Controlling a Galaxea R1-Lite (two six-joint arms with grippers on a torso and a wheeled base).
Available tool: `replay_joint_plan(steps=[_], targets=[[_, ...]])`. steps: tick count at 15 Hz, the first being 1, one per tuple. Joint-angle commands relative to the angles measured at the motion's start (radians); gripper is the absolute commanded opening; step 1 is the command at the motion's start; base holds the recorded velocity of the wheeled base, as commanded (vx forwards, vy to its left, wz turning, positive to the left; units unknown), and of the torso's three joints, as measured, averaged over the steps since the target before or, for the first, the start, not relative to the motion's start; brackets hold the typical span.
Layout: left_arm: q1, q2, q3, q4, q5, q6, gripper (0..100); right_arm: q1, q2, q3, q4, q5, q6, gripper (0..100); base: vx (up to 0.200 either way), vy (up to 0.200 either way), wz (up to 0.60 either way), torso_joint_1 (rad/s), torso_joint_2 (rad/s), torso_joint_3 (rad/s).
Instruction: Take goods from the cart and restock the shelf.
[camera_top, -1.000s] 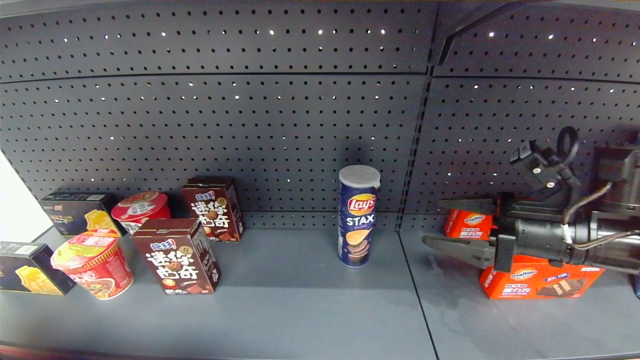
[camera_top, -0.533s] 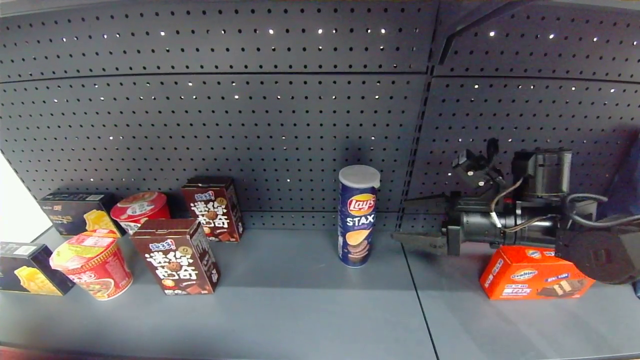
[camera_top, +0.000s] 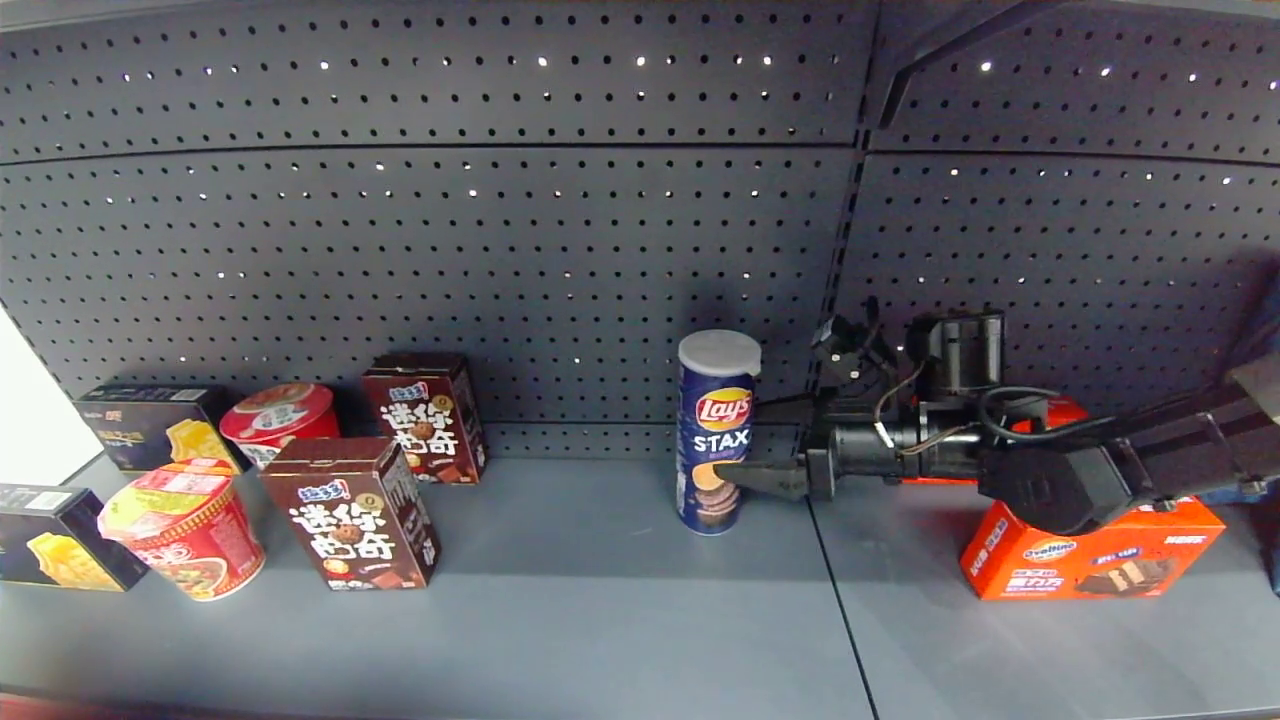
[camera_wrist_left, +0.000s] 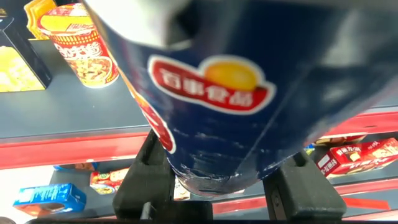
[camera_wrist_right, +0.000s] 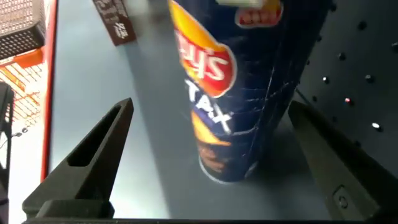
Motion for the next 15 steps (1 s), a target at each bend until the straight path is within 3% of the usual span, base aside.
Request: replay_joint_plan(steps=[1,8,14,15], targets=[[-0.001,0.003,0.000,0.001,0.000,0.000,0,0.004,0.057,-0.033,0.000,-0.001,0.000,100,0.000,0.000,0.00,0.000,0.00,0.000],[-0.001,0.005,0.010,0.004,0.000,0.000,0,0.029,0.177,-0.156,-0.002,-0.010,0.008,100,0.000,0.000,0.00,0.000,0.00,0.000],[-0.001,0.005,0.019,0.004,0.000,0.000,0,0.044,0.224,-0.166,-0.043,-0.027,0.022,100,0.000,0.000,0.00,0.000,0.00,0.000],[-0.001,0.005,0.027,0.004,0.000,0.000,0,0.047,0.223,-0.166,-0.054,-0.033,0.026,0,0.000,0.000,0.00,0.000,0.00,0.000]])
